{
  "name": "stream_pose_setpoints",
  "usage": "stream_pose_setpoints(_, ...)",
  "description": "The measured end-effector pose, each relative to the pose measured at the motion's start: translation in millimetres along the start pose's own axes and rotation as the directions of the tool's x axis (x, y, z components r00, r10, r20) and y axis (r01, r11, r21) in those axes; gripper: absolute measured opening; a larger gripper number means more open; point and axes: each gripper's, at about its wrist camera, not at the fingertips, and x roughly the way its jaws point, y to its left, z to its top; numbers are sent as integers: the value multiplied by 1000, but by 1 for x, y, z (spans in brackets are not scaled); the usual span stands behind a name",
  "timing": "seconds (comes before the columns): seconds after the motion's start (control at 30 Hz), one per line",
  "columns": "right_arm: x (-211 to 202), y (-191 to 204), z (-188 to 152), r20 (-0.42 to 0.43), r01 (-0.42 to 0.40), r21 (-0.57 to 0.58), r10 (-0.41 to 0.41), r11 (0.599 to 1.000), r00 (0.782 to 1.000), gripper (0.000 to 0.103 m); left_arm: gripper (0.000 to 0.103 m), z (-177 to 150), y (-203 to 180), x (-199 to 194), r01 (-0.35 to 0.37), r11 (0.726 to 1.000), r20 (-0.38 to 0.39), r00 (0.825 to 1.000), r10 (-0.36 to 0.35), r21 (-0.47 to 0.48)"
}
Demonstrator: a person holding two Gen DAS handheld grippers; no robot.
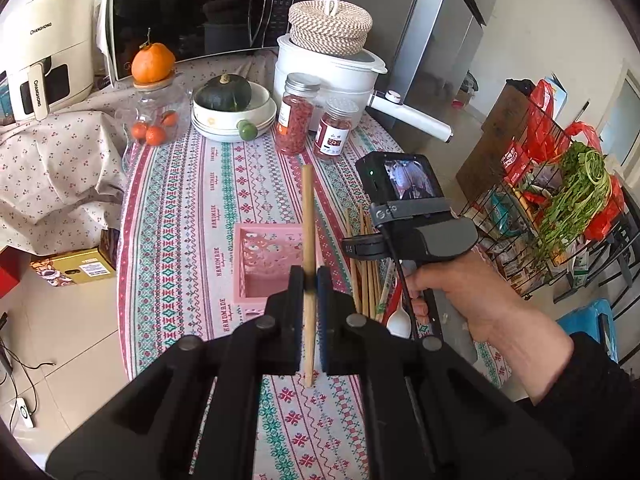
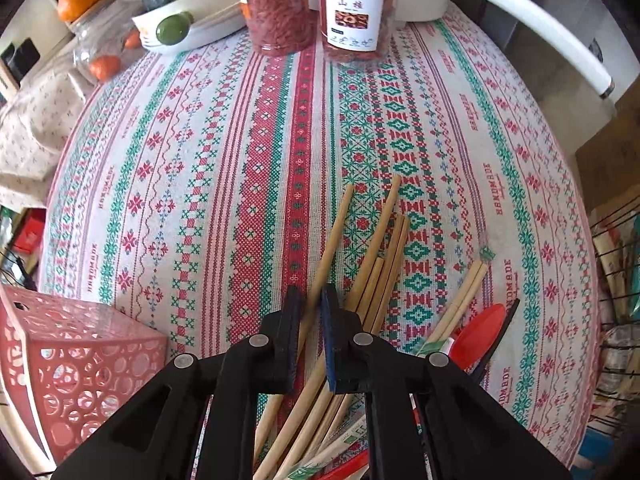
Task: Organize utensils
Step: 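Lift the chopsticks upright with both grippers and carry them over the pink basket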
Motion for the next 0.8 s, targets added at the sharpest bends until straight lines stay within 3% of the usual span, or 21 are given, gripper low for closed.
stream_pose_setpoints(0.2,-23,-18,-4,74,-174,91,167,981,983,6,7,2,1,-16,2,1000,48,999,-3,10)
stream_pose_setpoints(0.3,-55,-22,-9,155,-247,91,231,965,961,6,7,4,0,-29,7,1000,85,996,-8,18)
stream_pose_setpoints(0.5,-126,-29,-34,321,-305,20,283,952,904,6,7,7,-9,-58,27,998,168,985,-36,54)
stream_pose_setpoints(0.6,-161,-30,-47,404,-291,-36,280,956,871,6,7,8,-13,-74,8,998,251,968,-23,61)
stream_pose_setpoints(0.8,-215,-27,-61,530,-247,-95,259,964,808,6,7,15,-14,-90,-58,997,407,913,29,60)
